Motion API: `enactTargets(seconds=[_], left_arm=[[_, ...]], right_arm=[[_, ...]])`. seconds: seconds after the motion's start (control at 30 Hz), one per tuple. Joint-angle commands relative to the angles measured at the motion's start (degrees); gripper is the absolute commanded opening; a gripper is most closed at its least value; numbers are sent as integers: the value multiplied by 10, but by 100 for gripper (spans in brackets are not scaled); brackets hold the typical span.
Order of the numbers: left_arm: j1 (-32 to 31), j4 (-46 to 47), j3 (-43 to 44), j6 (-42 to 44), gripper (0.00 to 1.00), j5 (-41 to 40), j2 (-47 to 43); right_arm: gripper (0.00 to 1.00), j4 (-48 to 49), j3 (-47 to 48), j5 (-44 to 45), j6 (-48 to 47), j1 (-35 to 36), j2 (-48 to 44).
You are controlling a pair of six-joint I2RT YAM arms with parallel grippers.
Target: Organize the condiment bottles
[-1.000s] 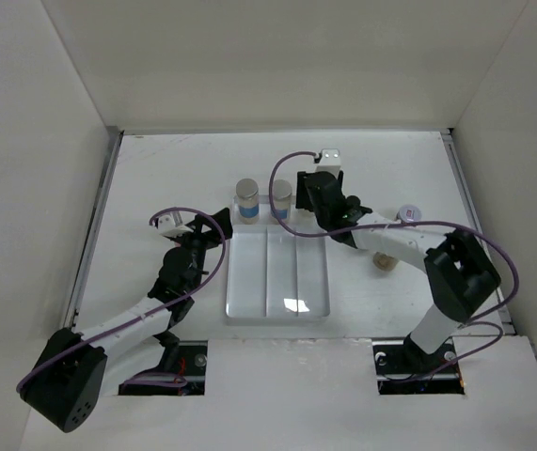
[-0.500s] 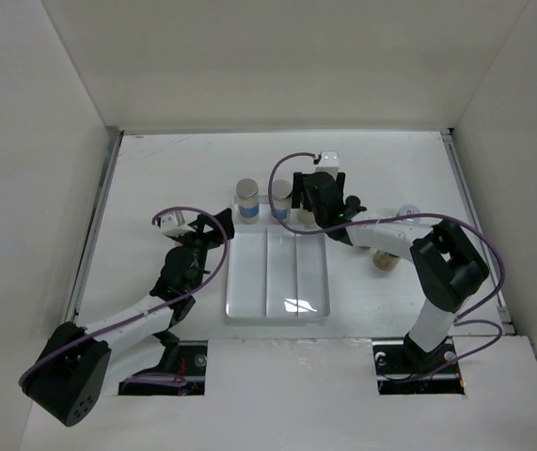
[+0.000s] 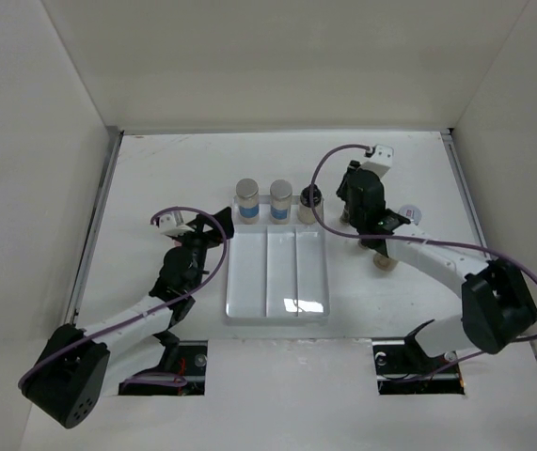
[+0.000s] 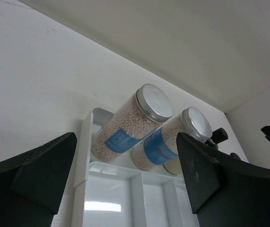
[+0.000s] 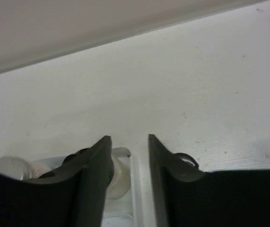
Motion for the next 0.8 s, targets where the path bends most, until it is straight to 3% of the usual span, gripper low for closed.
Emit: enactTargets(seconds=[0.0,0.07,0.1,0.17,0.2,0.27,0.47,0.67,0.77], left_arm=[[0,27,1,4,87,4,-18],[3,27,2,4,87,9,-10],[1,27,2,4,87,9,-11],[-5,27,2,4,87,9,-18],[-5,27,2,4,87,8,-19],[-2,27,2,4,87,7,-12],[-4,28,4,4,87,5,-4],[-6,30,5,4,87,6,3],[0,29,9,3,87,11,18]], right_arm=[[34,-13,-3,28,18,-27,16],[37,-38,6,24,23,-38,31],[44,-44,8,26,21,-41,38],[73,-47,6,23,19,-50,50],[82,-50,6,19,20,-55,56],[86,-61,14,5,18,-61,72],[79,-79,28,-16,30,-62,110],[61,-81,31,-16,33,-64,122],[47,-81,32,-12,31,-64,113]])
